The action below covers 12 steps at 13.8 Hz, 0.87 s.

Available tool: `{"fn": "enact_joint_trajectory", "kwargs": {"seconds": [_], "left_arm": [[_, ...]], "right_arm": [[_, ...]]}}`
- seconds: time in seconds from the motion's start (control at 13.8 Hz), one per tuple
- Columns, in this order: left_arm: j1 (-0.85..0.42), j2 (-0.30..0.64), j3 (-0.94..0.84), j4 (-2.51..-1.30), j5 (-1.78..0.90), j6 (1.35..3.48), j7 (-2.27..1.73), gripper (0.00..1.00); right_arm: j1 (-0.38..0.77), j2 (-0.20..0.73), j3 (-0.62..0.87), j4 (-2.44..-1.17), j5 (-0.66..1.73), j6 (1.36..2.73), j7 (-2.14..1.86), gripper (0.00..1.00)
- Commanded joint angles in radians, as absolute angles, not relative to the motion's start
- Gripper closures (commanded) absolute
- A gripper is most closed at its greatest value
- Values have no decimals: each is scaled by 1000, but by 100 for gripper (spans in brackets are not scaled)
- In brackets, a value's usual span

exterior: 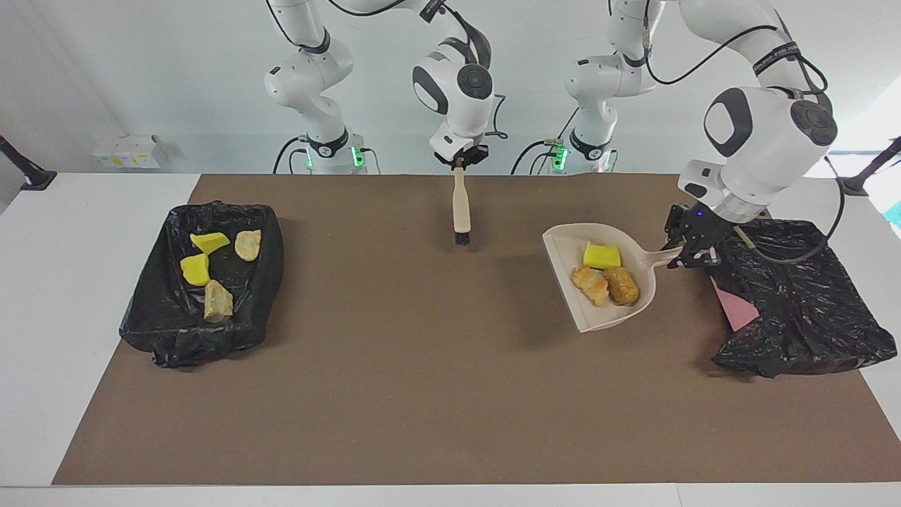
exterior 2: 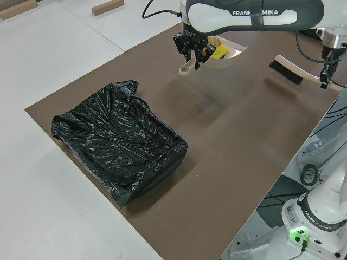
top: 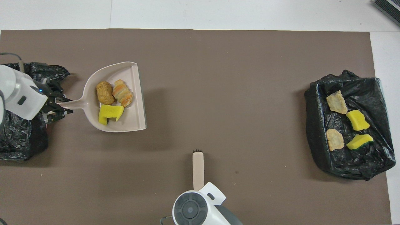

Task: Sweep and dump trash in bin

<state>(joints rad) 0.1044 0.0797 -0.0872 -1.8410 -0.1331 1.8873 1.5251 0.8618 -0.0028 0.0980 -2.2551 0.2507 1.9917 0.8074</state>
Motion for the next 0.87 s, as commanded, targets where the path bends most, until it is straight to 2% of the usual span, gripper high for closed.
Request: {"fn": "enact_joint_trajectory", "kwargs": {"seconds": [0.0,0.51,0.8], "left_arm": [[207,78,-94,-1809,-141,1853,1673,100],[490,136,-94,-1688,70,1865,2018,100],[537,227,-92,-1519,256,1899,2089,100]], "right_arm": [[887,3,95,-2284,268,2031,827,100],[894,15,98,-2307,344,2089,761,100],[882,20,97,-2307,359,2083,700,100]]}}
